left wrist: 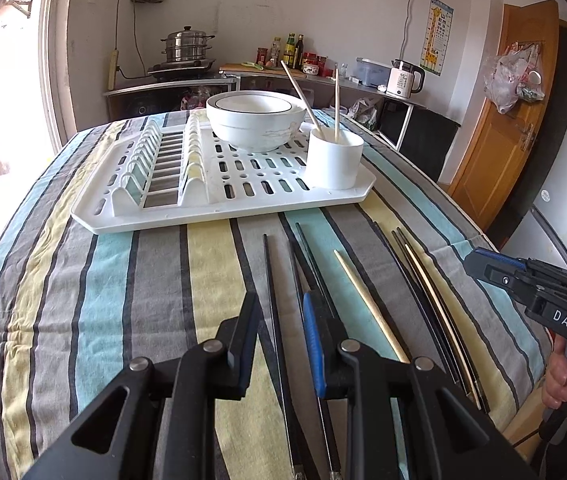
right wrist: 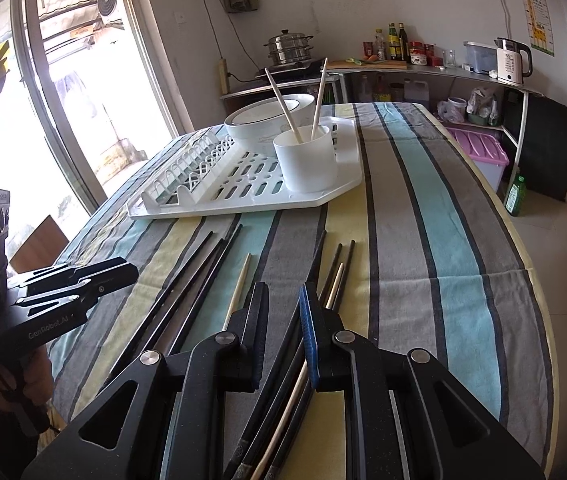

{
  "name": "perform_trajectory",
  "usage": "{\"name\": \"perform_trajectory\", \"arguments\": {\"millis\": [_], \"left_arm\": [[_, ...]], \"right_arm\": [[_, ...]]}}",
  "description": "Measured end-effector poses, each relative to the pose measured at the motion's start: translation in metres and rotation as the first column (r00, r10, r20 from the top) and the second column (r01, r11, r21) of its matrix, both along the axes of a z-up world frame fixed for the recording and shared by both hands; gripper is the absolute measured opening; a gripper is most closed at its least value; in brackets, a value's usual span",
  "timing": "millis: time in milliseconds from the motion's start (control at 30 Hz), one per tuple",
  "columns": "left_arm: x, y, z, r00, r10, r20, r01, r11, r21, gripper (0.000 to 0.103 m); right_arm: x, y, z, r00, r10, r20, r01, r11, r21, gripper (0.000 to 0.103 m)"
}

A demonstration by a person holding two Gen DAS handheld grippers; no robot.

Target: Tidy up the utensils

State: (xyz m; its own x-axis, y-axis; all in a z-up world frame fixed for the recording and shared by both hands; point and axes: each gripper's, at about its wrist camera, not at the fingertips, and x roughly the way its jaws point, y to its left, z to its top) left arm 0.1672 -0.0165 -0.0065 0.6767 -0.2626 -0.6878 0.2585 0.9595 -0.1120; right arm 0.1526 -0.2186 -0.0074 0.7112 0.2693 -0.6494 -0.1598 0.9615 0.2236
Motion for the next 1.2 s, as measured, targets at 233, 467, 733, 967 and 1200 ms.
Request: {"name": "perform_trajectory", "arguments": {"millis": [233, 467, 733, 967, 1200], "left_arm": [[0.036, -0.003, -0.015, 0.998, -0.011, -0.069, 0.013, 0.999, 0.032, 0.024], [0.064, -0.007, -0.022, 0.994, -0.011, -0.109, 0.017, 0.998, 0.056, 0.024], [0.081, -0.012, -0.027, 0.991, -0.01, -0.136, 0.02, 0.997, 0.078, 0.024], [0.09, -0.019, -0.034, 0.987, -0.003, -0.162, 0.022, 0.993, 0.117, 0.024], [0.092, -0.026, -0.033, 0.987, -0.018, -0.162, 0.042, 0.988, 0.146, 0.022]], "right_arm": [[0.038, 0.005, -0.011, 0.999, 0.003, -0.054, -0.005, 0.999, -0.037, 0.016], [0.074, 0.006, -0.021, 0.994, -0.005, -0.106, -0.003, 0.998, -0.071, 0.016], [0.103, 0.004, -0.036, 0.984, -0.023, -0.179, 0.007, 0.996, -0.09, 0.014], [0.112, 0.007, -0.041, 0.977, -0.044, -0.207, 0.019, 0.992, -0.122, 0.011], [0.117, 0.013, -0.04, 0.974, -0.065, -0.216, 0.027, 0.984, -0.174, 0.006]]}}
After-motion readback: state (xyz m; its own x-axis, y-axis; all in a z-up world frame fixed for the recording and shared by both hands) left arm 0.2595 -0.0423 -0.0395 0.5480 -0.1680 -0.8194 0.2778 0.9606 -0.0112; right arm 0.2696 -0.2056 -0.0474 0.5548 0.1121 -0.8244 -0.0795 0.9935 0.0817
